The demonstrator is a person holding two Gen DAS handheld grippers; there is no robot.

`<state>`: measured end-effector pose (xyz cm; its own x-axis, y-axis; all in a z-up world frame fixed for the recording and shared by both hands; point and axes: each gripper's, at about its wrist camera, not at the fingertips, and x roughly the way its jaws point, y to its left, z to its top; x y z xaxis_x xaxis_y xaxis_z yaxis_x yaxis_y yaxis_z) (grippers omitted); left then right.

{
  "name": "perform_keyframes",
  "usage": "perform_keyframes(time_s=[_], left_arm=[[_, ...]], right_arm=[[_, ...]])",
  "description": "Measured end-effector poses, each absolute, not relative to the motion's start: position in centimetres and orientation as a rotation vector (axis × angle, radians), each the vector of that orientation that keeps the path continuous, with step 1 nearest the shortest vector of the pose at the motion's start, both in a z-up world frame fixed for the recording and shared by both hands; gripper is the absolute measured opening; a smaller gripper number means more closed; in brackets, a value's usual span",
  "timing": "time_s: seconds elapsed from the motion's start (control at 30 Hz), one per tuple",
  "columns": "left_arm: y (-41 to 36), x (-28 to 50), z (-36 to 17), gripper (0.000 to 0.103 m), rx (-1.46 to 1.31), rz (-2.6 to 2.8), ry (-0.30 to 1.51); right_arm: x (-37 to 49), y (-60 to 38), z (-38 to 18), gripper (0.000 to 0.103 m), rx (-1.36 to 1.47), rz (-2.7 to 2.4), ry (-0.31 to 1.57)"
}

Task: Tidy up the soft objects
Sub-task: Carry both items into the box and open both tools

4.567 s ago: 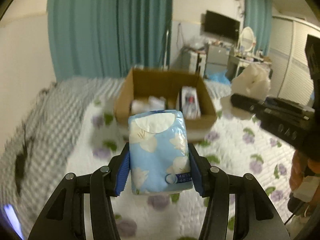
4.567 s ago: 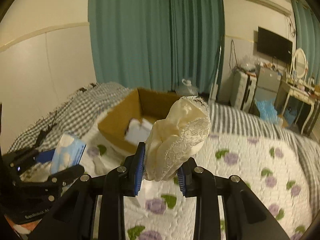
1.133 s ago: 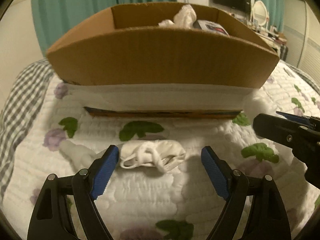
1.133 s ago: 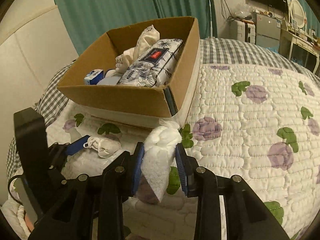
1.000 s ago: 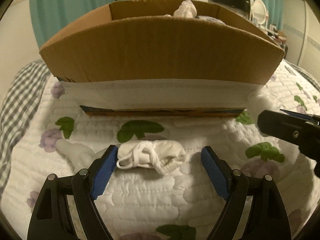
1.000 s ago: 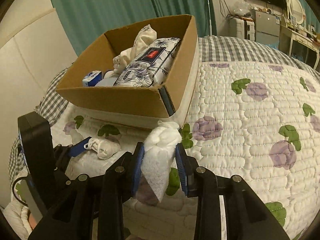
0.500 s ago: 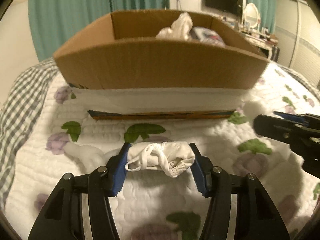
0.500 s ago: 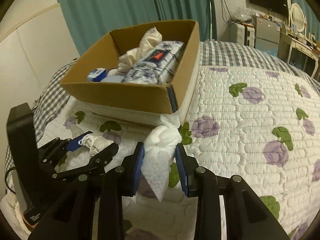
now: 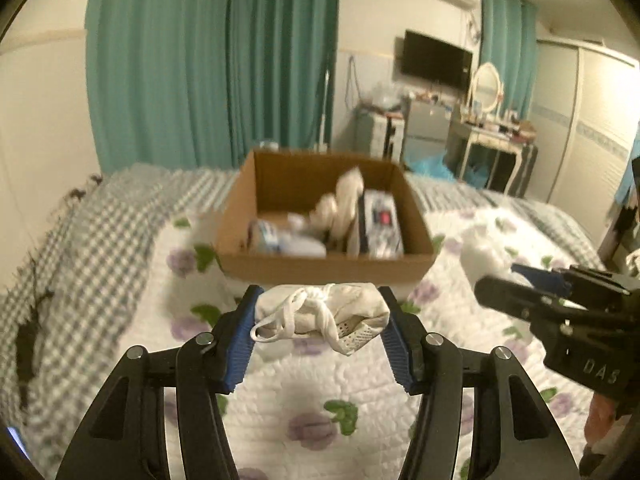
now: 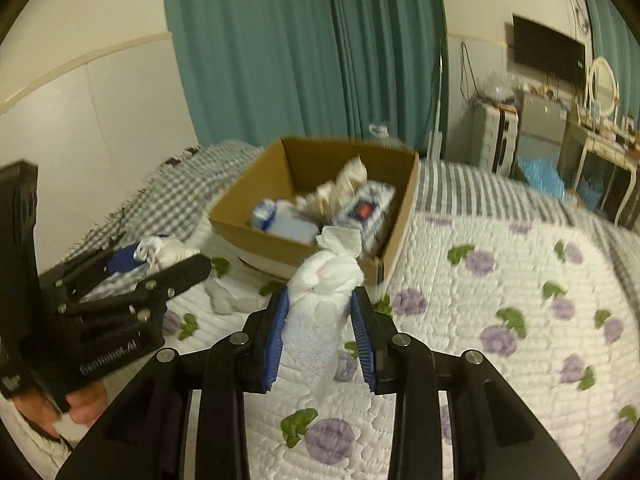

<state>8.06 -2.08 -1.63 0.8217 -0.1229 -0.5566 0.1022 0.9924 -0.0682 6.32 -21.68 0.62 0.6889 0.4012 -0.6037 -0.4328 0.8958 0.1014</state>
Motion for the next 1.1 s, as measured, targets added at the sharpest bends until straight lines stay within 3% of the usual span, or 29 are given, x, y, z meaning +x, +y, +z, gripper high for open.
perform_keyframes(time_s=[0.27,0.5,0.73,1.1], left_arm=[[-2.9,7.7,4.4,0.056,0.014,-0.149,0.481],[-1.9,10.7,7.0,0.056,-0.009,-0.206,0.432],[-1.8,16.6,6.3,0.056,0.035,-0.195,0.448],[-2.2,27.9,-1.1,0.056,0.109,-0.115,0.589]], right_arm=[[6.0,-21.0,7.6,0.031,-0.096,0.506,0.543],[9.9,-19.7,10.4,0.031,-0.127,0.537,0.483],[16.0,-17.7,8.7,0.031,-0.147,0.541,0.498],[27.1,-16.7,2.1,0.031,-0.112,0.531,0.617]])
